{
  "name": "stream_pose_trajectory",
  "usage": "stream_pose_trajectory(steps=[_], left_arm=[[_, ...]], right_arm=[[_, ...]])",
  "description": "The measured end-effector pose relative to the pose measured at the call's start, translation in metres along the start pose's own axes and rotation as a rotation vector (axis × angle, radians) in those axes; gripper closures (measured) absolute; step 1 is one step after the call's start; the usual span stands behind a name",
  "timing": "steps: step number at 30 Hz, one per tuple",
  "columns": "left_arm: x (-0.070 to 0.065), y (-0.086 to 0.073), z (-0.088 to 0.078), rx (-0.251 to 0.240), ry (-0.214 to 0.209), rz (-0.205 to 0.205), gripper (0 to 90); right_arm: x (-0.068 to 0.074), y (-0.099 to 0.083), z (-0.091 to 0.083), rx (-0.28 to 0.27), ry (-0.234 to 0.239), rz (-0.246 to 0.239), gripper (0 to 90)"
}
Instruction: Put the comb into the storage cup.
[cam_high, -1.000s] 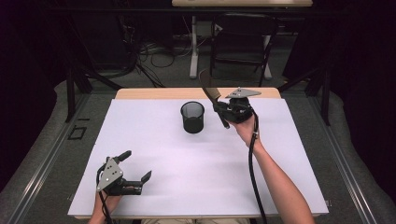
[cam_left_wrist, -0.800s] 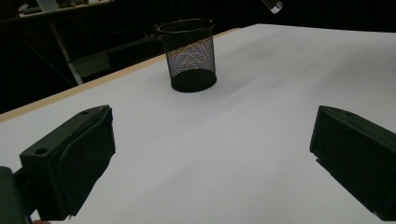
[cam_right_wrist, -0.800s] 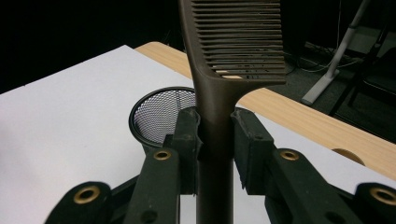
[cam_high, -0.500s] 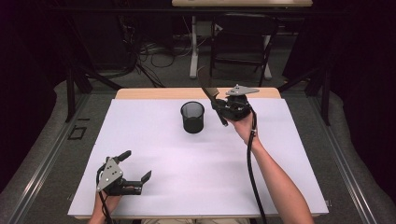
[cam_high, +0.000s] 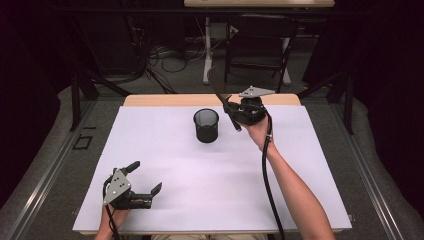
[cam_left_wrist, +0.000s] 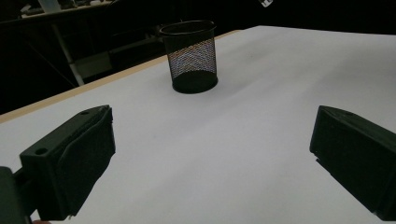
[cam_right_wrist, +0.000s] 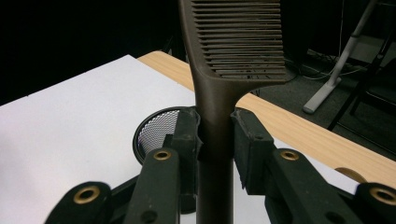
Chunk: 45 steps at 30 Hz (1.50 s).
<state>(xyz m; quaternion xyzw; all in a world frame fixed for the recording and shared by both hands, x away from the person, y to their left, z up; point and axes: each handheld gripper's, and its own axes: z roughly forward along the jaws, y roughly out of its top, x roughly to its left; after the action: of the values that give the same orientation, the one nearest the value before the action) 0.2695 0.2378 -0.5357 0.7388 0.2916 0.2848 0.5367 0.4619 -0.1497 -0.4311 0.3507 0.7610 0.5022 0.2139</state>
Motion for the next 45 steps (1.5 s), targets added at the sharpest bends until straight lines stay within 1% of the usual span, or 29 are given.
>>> stream_pose_trajectory(steps=[16, 21, 28, 30, 37, 45], left_arm=[[0.0, 0.0, -0.001, -0.003, 0.001, 0.001, 0.3], [0.0, 0.0, 0.0, -0.001, 0.002, 0.003, 0.3], [0.0, 0.0, -0.001, -0.007, -0.002, -0.005, 0.4], [0.0, 0.0, 0.0, -0.004, -0.002, -0.002, 0.4], [0.0, 0.0, 0.0, -0.005, -0.002, -0.001, 0.4], [0.0, 0.001, 0.0, -0.003, -0.005, 0.001, 0.4]], right_arm=[[0.002, 0.007, 0.003, -0.008, 0.007, 0.0, 72.8], [0.002, 0.01, 0.005, -0.01, 0.007, -0.007, 72.8], [0.003, 0.013, 0.005, -0.02, 0.016, -0.009, 72.8], [0.002, 0.014, 0.005, -0.025, 0.017, -0.011, 72.8], [0.003, 0.015, 0.01, -0.018, 0.019, -0.014, 72.8], [0.005, 0.018, 0.011, -0.027, 0.027, -0.013, 72.8]])
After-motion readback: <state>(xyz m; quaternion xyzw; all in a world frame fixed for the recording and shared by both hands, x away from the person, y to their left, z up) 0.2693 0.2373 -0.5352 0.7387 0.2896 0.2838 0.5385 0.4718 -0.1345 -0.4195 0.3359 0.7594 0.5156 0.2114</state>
